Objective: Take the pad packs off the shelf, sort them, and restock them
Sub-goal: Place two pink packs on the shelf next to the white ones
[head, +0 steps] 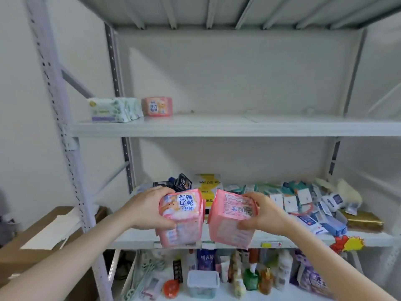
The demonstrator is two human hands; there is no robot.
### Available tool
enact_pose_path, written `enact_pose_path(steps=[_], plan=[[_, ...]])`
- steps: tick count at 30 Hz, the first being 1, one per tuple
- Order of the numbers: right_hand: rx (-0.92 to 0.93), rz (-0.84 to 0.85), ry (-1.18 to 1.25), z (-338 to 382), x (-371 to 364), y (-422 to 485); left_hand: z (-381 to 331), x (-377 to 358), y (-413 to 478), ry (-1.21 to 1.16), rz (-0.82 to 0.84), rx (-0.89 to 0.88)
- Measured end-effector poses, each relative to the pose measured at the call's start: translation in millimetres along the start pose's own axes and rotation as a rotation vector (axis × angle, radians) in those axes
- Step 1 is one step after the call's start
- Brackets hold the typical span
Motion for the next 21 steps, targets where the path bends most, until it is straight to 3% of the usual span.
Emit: enact_pose_path(steps=[9, 21], plan=[[0.139, -0.043, 0.068, 90.4, 73.2, 4.0, -18.4, 130.7, -8.3, 0.043, -0.128, -0.051], [0.281, -0.018, 0.15, 165.0, 101.1, 37.3, 5.9, 233.8, -5.6, 0.001, -0.267, -0.007]])
Point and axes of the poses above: each hand's wrist, its own y-axis towards the middle knuckle, its own x-axis out of the back of the hand, z = x × y, the point moved 2 cm from there along y, towards the middle knuckle, and after that the axes turned 8 degrees about -x, right-handed, at the moved point
